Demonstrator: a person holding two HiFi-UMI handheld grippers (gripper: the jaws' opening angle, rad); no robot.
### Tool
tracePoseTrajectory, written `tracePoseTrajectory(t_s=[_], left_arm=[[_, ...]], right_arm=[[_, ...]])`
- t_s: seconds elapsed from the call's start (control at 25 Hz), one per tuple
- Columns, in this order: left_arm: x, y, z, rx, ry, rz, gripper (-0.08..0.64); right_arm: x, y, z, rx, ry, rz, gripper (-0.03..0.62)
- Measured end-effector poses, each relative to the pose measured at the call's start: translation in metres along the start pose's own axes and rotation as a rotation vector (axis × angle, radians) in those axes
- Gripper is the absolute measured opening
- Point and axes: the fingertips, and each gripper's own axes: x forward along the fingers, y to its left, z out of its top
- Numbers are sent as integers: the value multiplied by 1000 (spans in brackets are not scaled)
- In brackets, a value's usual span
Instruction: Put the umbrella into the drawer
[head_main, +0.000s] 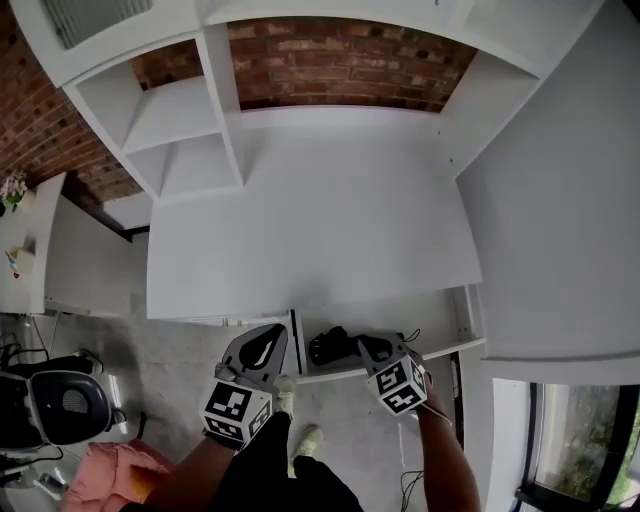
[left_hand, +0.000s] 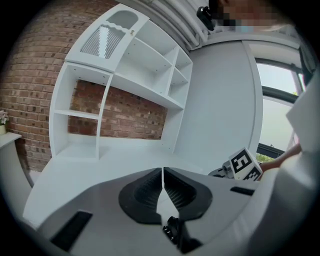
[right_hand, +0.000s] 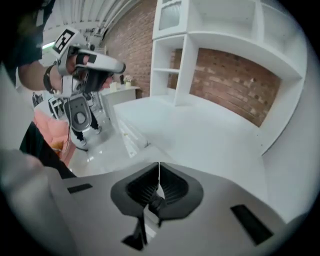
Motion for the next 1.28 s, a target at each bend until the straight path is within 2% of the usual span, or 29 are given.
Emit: tracePoseTrajectory(t_s=[0.36, 0.6, 0.8, 1.08, 1.28], left_arm=[[-11, -32, 55, -4, -57, 20, 15], [-27, -57, 98, 5, -134, 9, 11], [-53, -76, 132, 23, -173, 11, 11], [-98, -98, 185, 61, -243, 23, 11], [-123, -114, 213, 86, -298, 28, 11]], right_arm=[[-92, -20, 91, 215, -311, -172, 5], [-158, -34, 125, 341, -493, -246, 4], [-215, -34, 152, 345, -573, -299, 3], [-312, -37, 195, 393, -763, -378, 3], [-355, -34, 209, 374, -834, -395, 3]])
